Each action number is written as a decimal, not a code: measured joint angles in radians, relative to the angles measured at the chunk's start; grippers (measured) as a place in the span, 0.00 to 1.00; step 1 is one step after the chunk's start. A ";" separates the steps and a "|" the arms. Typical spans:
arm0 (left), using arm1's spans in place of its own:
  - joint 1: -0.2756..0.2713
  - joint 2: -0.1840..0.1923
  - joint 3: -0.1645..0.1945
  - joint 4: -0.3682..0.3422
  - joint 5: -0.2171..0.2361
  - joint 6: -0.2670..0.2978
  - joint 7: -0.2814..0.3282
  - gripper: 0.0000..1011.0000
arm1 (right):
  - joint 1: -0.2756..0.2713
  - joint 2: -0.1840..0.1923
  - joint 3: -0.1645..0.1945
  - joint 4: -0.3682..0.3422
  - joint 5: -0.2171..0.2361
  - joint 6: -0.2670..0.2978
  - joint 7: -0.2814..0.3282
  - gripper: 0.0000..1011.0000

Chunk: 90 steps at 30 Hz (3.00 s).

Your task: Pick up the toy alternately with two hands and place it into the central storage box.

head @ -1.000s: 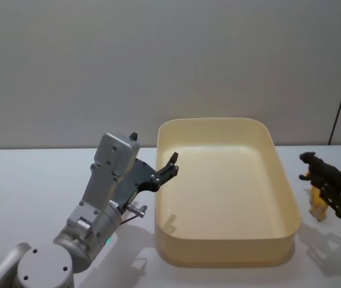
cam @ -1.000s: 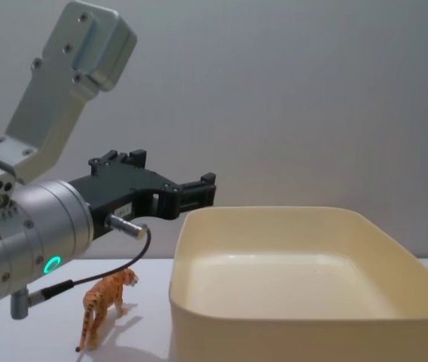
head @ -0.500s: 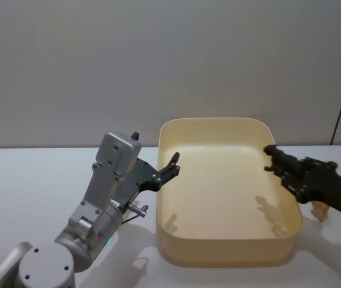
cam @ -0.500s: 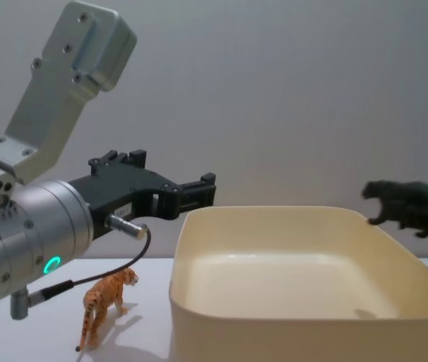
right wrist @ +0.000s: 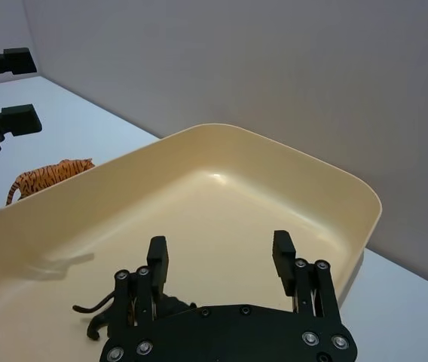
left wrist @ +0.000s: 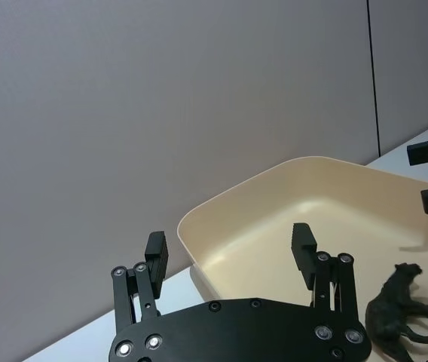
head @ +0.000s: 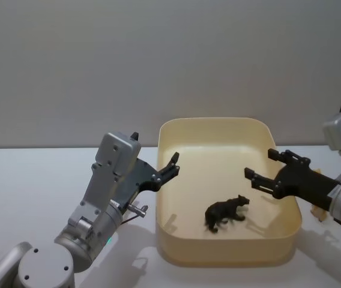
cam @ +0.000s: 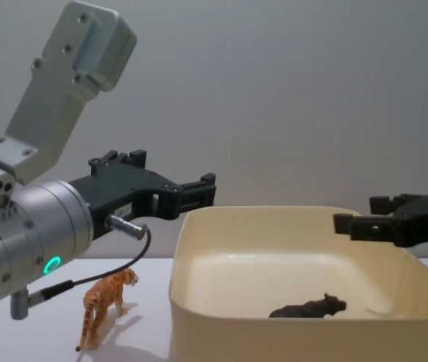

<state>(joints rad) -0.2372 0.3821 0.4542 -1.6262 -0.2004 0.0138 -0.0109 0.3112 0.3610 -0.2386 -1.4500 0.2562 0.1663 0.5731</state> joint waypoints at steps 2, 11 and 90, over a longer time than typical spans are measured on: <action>0.000 0.000 0.000 0.000 0.000 0.000 0.000 0.99 | 0.005 -0.003 -0.003 0.005 -0.004 0.000 0.001 0.83; 0.000 0.000 0.000 0.000 0.000 0.000 0.000 0.99 | -0.020 0.026 0.017 -0.026 0.022 0.003 -0.017 0.99; 0.000 0.000 0.000 0.000 0.000 0.000 0.000 0.99 | -0.034 0.077 0.027 0.130 0.004 0.082 -0.112 0.51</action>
<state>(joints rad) -0.2372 0.3821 0.4542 -1.6262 -0.2004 0.0138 -0.0109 0.2768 0.4383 -0.2115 -1.3201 0.2606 0.2486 0.4611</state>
